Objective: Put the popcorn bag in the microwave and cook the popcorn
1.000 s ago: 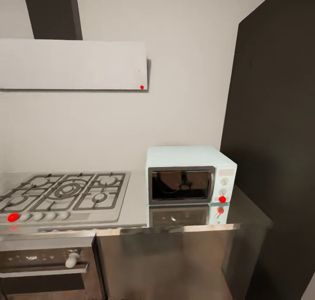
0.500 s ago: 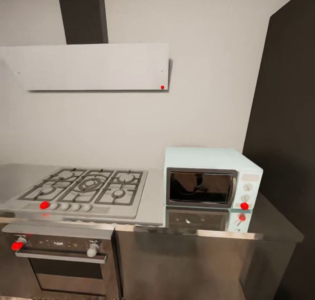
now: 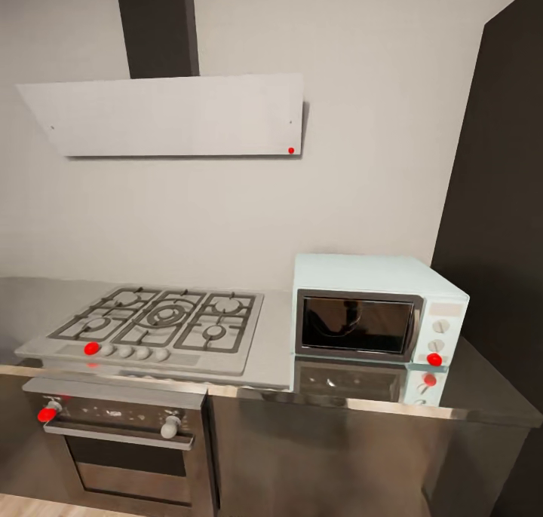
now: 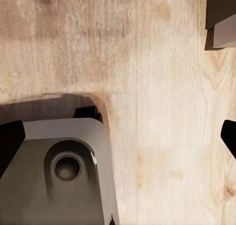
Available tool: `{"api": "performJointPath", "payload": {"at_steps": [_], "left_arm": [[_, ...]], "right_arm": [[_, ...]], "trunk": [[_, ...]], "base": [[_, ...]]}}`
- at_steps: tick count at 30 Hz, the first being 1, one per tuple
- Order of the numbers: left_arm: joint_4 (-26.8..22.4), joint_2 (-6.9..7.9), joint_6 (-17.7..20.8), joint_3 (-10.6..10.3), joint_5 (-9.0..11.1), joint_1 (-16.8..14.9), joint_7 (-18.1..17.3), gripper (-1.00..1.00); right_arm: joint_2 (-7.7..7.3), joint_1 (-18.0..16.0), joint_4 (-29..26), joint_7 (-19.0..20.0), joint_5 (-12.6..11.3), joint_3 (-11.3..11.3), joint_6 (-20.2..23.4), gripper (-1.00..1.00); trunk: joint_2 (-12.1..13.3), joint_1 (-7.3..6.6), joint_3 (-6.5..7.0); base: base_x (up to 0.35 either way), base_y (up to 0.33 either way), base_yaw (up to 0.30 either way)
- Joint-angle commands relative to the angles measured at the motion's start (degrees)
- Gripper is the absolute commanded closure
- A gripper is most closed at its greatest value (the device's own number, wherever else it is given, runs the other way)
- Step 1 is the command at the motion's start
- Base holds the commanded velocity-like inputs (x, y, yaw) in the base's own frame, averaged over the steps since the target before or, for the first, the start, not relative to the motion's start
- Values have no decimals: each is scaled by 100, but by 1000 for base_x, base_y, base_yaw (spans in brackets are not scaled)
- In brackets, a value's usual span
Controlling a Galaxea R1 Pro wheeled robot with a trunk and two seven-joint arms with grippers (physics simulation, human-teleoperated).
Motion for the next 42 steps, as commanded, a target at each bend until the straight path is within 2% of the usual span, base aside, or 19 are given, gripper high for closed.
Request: {"api": "performJointPath", "payload": {"at_steps": [1,4,7,8,10,11,17,18,20,25,31,34,35,37,39,42], "left_arm": [[9,-1,-23,-48,59,-5,-10,-100],[9,-1,-20,-48,59,-5,-10,-100],[9,-1,-15,-48,52,-5,-10,-100],[9,-1,-15,-48,55,-5,-10,-100],[9,-1,-14,-48,52,-5,-10,-100],[9,-1,-14,-48,54,-5,-10,-100],[9,-1,-7,-48,55,-5,-10,-100],[9,-1,-6,-48,54,-5,-10,-100],[9,-1,-12,-48,51,-5,-10,-100],[9,-18,-14,-54,34,-5,-10,-100],[9,-19,-23,-57,32,-5,-14,-100],[9,-19,-23,-55,32,-5,-18,-100],[9,-19,-23,-55,32,-5,-18,-100],[9,-19,-23,-57,32,-5,-19,-100],[9,-19,-23,-56,32,-5,-19,-100],[9,-19,-23,-57,32,-5,-19,-100]], "right_arm": [[-2,-8,17,17,67,-50,-22,-100],[-23,-8,9,40,74,-30,12,-100],[-42,-8,-72,78,397,185,19,-100],[-18,-8,-315,90,504,269,23,-100],[0,-8,-996,99,540,313,127,-100],[8,-8,-1719,130,543,323,602,-100],[24,-8,-5120,482,488,305,3277,-100],[24,-8,-5513,541,486,295,3591,-100],[24,-8,-5970,609,484,288,3916,-100],[29,-8,-6628,652,483,252,4360,-100],[30,-8,-7048,652,483,239,4494,-100],[14,-8,-8005,649,487,237,4799,-100],[-8,3,-8483,639,486,223,5174,-100],[-16,-19,-8760,626,488,201,5565,-100],[-17,-312,-8854,602,490,192,5854,-100],[-18,-1296,-8875,566,501,188,6229,-100]], "trunk": [[-5,0,-8],[-5,0,-8],[-5,0,-8],[-5,0,-8],[-5,0,-8],[-5,0,-8],[-5,0,-8],[-5,0,-8],[-5,0,-8],[-5,0,-8],[-5,0,-8],[-5,0,-8],[-5,0,-8],[-5,0,-8],[-5,0,-8],[-5,0,-8]], "base": [[0,0,0],[0,0,0],[0,0,0],[0,0,0],[0,0,0],[0,0,0],[0,0,0],[0,0,0],[-87,0,0],[-299,0,0],[-325,0,0],[-84,0,0],[-18,0,0],[-8,0,0],[-3,0,0],[0,0,0]]}}
